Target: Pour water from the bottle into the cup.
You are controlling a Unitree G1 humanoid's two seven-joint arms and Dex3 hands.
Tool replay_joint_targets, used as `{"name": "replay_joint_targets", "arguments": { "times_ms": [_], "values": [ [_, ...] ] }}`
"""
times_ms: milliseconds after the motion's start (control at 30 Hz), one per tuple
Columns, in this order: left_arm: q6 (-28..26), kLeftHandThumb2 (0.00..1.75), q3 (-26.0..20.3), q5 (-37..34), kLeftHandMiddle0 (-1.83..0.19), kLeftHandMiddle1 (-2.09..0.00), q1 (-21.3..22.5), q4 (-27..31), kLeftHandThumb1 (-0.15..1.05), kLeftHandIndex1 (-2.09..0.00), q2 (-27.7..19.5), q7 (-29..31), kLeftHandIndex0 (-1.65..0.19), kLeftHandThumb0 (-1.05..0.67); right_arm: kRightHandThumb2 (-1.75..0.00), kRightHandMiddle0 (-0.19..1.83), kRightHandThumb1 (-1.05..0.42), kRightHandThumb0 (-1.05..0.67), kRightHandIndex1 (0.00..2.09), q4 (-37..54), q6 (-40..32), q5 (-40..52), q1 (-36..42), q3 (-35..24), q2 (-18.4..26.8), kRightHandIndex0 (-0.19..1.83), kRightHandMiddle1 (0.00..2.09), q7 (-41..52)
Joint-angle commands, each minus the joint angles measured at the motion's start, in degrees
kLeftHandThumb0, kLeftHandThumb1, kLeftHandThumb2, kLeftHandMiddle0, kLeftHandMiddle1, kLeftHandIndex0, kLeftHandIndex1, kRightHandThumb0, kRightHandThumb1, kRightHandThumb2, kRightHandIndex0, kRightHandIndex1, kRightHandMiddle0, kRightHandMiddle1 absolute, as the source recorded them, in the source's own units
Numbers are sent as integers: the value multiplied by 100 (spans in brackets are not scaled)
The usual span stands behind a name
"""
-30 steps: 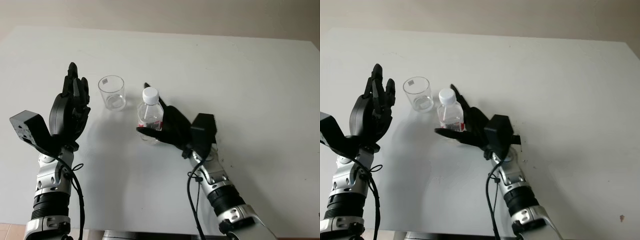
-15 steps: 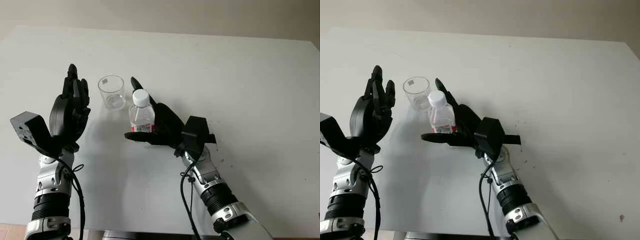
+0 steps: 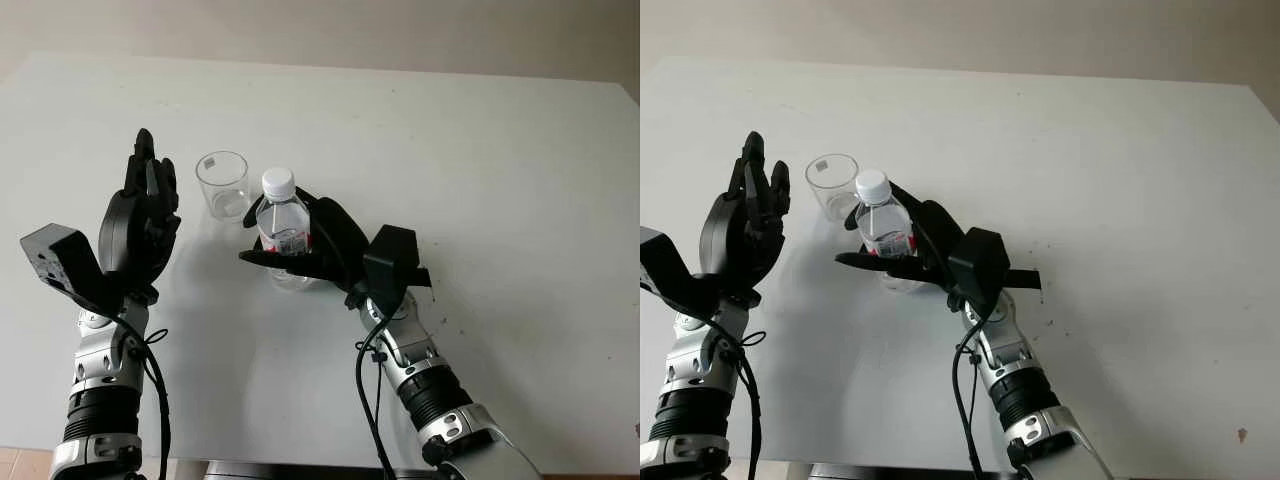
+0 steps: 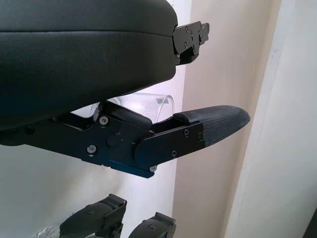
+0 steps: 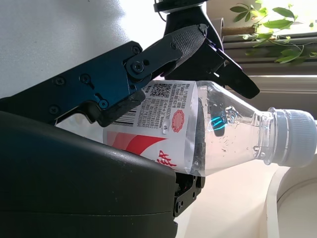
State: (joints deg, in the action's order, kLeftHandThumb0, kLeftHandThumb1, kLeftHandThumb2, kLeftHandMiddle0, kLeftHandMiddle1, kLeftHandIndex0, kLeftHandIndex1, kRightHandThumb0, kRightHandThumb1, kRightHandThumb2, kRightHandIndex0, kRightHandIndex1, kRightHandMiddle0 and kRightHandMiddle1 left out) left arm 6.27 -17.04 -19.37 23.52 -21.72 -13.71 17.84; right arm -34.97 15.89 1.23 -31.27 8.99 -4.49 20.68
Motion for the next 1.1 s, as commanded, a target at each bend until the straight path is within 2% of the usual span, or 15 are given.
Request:
{"name": "replay_joint_targets", "arguments": {
  "times_ms": [0,167,333,467,567,633,700,767,867,1067],
  "values": [
    [15,69,-30,-36,19,0,26,17,105,0,-36,42,19,-75,-8,183,-103,-29,209,3,-88,-58,-17,75,5,183,209,78],
    [21,68,-53,-54,19,0,89,-59,105,0,-65,67,19,-75,-7,183,-103,-29,209,-17,-20,-126,-52,102,68,183,209,250],
    [57,70,-75,-64,19,0,187,-220,105,0,-102,123,19,-74,-8,183,-104,-27,209,1,11,-298,-253,53,167,183,209,47],
    [94,70,-67,-4,19,0,239,-328,105,0,-101,87,19,-74,-18,183,-105,-21,209,-222,153,-558,-929,-199,404,183,209,-596],
    [87,71,-54,23,19,0,237,-318,105,0,-82,36,19,-73,-21,183,-104,-19,209,-730,228,-797,-1614,-349,680,181,209,-1127],
    [80,71,-52,8,19,0,236,-315,105,0,-65,36,19,-73,-19,166,-105,-18,209,-1204,287,-961,-2082,-402,857,160,209,-1436],
    [86,71,-49,10,19,0,226,-311,105,0,-52,21,19,-73,-18,136,-105,-19,209,-1695,311,-1152,-2529,-394,987,137,209,-1756],
    [103,71,-42,25,19,0,215,-319,105,0,-48,8,19,-73,-18,125,-105,-19,209,-2158,384,-1429,-2931,-290,1108,128,209,-2122],
    [97,72,-29,34,19,0,197,-301,105,0,-65,18,19,-73,-18,118,-105,-18,209,-2787,506,-1832,-3430,-111,1273,120,209,-2578],
    [203,72,15,143,19,0,276,-357,105,0,-96,-26,19,-73,-21,115,-105,-17,209,-3596,174,-2465,-4177,277,1491,114,209,-3073]
  ]
}}
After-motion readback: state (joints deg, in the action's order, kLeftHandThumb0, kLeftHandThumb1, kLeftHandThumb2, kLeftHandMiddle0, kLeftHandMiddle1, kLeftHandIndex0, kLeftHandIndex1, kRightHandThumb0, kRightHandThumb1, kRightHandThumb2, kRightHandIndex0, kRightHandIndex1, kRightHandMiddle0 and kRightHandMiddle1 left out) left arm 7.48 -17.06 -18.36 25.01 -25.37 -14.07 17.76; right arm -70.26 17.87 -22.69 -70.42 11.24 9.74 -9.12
